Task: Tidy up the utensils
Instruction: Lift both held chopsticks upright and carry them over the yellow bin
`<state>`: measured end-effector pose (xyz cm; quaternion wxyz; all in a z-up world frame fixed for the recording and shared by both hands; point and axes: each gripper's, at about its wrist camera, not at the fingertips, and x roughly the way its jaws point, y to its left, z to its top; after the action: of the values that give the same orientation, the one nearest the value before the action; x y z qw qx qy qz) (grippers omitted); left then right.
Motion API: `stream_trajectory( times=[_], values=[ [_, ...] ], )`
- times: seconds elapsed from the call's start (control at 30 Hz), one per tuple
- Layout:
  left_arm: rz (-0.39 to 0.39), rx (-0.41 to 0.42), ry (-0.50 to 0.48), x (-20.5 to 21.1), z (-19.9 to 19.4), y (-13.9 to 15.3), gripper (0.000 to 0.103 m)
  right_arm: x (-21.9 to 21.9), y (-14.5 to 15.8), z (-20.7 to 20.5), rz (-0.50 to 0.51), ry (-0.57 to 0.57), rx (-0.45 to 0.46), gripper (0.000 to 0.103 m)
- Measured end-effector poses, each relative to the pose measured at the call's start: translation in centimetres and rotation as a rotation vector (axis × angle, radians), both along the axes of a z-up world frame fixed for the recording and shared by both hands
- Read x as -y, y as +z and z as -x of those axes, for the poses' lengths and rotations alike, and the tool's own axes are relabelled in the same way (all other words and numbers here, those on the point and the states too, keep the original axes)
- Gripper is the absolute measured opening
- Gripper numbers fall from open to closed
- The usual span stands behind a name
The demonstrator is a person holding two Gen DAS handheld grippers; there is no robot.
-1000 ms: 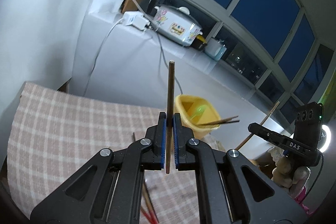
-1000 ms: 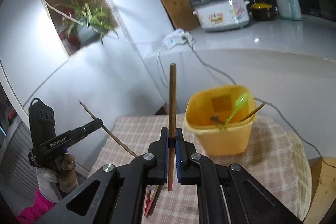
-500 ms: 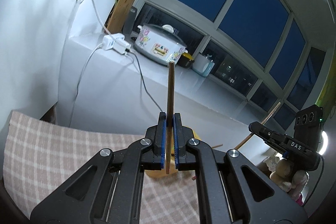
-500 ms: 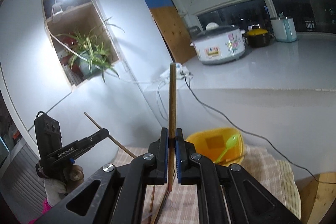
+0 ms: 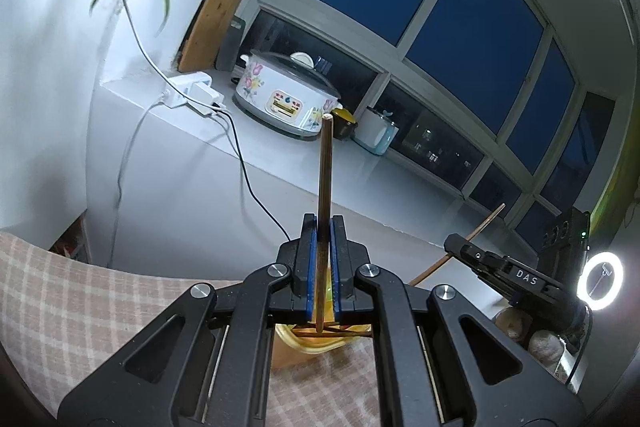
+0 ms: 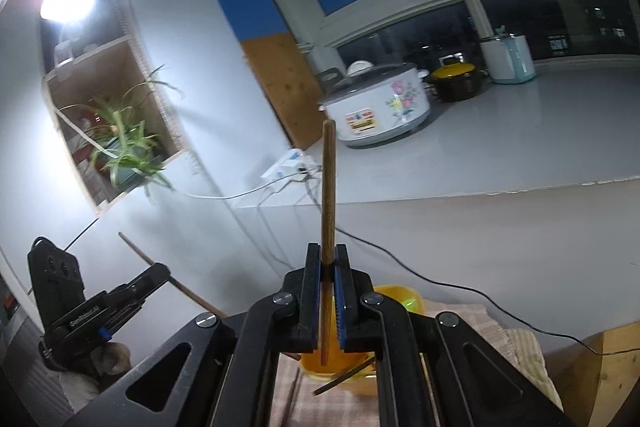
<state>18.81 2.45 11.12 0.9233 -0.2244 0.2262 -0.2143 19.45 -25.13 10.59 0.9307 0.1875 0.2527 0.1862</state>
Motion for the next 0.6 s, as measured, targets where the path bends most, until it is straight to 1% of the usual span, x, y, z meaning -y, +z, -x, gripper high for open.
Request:
stream_trajectory(
  times=[0.13, 0.23, 0.4, 0.6],
  values=[
    [0.003, -0.015, 0.002, 0.9, -1.2, -0.7, 0.004, 0.8, -1.0, -1.1, -0.011, -0.023, -0.013, 0.003],
    [0.018, -0.029, 0.004, 1.2, -1.9, -1.4, 0.004, 0.8, -2.0, -1.7, 0.007, -0.034, -0.027, 0.003],
    [0.039, -0.048, -0.013, 2.2, -3.1, -2.7, 0.004, 0.6, -4.0, -2.3, 0.007, -0.021, -0.069, 0.003],
    [0.024, -0.083, -0.025, 4.1, -4.2, -4.4, 0.004, -0.1, -5.7, -2.8, 0.03, 0.002, -0.108, 0.003]
  ],
)
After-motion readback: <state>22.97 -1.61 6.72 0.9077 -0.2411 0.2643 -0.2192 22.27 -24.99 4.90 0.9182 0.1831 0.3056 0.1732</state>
